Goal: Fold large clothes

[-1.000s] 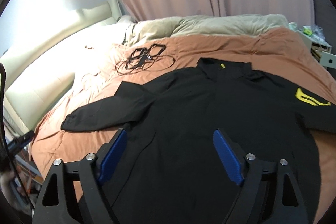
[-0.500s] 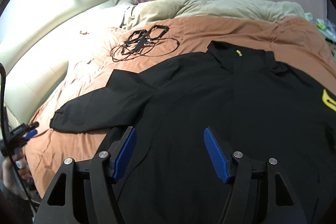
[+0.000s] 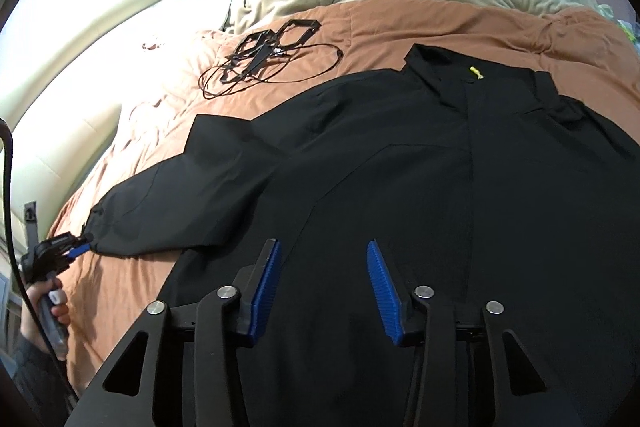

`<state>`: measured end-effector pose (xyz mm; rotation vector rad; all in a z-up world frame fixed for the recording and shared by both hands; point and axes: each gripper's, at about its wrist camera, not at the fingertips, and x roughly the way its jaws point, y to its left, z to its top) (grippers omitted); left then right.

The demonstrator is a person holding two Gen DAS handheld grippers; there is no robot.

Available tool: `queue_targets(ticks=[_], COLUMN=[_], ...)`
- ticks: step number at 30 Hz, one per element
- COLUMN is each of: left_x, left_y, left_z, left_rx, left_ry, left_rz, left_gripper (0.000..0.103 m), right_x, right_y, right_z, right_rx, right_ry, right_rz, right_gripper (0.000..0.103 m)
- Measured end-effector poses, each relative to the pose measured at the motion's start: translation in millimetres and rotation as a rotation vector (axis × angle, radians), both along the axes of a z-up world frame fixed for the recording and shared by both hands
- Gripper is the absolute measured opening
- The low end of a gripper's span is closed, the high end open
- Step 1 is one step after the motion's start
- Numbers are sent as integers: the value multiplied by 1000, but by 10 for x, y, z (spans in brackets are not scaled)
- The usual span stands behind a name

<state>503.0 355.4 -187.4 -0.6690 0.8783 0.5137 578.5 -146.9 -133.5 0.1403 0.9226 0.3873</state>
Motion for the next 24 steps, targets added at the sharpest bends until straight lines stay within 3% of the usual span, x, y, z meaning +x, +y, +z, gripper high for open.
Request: queue_targets(ticks=[4, 11, 13, 14, 18, 24], left_x=[-6, 171, 197, 205, 173, 227], left_y=[109, 250, 258, 254, 215, 67], left_z=[-120, -195, -164, -131, 153, 876], left_rx=[-45, -27, -7, -4, 29, 57], left_ry=[-4, -41, -42, -47, -109, -223], left_rz=[41, 56, 54, 43, 15, -58], left_gripper=[35, 35, 12, 10, 8, 7], right_x=[44, 126, 193, 242, 481, 676], right_y=[62, 216, 272, 302, 473, 742], right_z=[-36, -111, -121, -128, -213, -405], right_rx=[-3, 19, 46, 72, 139, 194], right_ry=[5, 21, 23, 31, 83, 143], right_rz=[9, 26, 19, 18, 27, 29], right_gripper=[43, 43, 43, 42, 15, 13])
